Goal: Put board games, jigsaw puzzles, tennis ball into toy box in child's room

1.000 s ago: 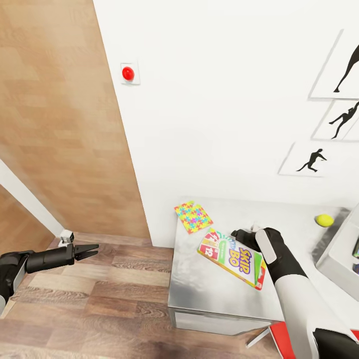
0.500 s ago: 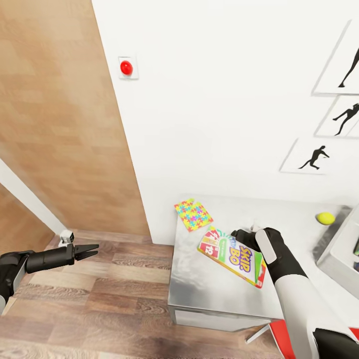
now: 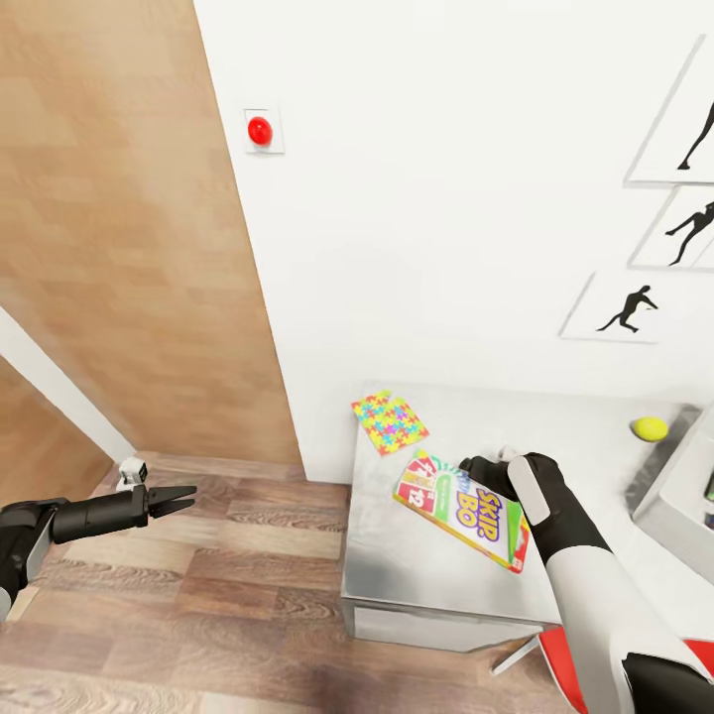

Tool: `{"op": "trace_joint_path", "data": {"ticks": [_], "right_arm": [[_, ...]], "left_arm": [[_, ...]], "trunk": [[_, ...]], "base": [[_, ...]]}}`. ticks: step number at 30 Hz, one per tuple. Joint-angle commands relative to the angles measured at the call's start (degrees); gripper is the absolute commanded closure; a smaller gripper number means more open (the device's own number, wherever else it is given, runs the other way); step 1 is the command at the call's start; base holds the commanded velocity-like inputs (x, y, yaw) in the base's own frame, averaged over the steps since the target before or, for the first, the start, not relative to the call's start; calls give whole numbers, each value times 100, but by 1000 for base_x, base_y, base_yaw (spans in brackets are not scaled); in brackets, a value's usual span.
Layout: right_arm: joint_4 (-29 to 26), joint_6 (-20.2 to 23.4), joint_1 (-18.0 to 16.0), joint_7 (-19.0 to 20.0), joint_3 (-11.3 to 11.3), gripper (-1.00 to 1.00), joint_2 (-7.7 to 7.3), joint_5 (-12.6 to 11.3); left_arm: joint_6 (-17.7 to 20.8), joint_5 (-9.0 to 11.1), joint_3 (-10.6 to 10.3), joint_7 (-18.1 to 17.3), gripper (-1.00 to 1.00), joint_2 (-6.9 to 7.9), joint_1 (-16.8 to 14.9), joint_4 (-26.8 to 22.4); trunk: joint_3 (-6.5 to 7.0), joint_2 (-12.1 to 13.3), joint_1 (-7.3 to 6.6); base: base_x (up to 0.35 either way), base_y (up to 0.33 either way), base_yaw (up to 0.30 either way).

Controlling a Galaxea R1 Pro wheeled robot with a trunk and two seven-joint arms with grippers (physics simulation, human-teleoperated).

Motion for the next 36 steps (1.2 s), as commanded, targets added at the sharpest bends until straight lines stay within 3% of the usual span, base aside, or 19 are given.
{"op": "trace_joint_path", "data": {"ticks": [1, 36], "right_arm": [[-7, 17, -4, -49, 0, -100, 1, -64], [-7, 27, -3, -49, 1, -100, 0, -67]], "left_arm": [[60, -37, 15, -38, -100, -2, -5, -1], [59, -37, 6, -38, -100, -2, -5, -5]], "trunk": [[-10, -11, 3], [-10, -11, 3]], "base": [[-42, 52, 0], [-57, 111, 0]]}}
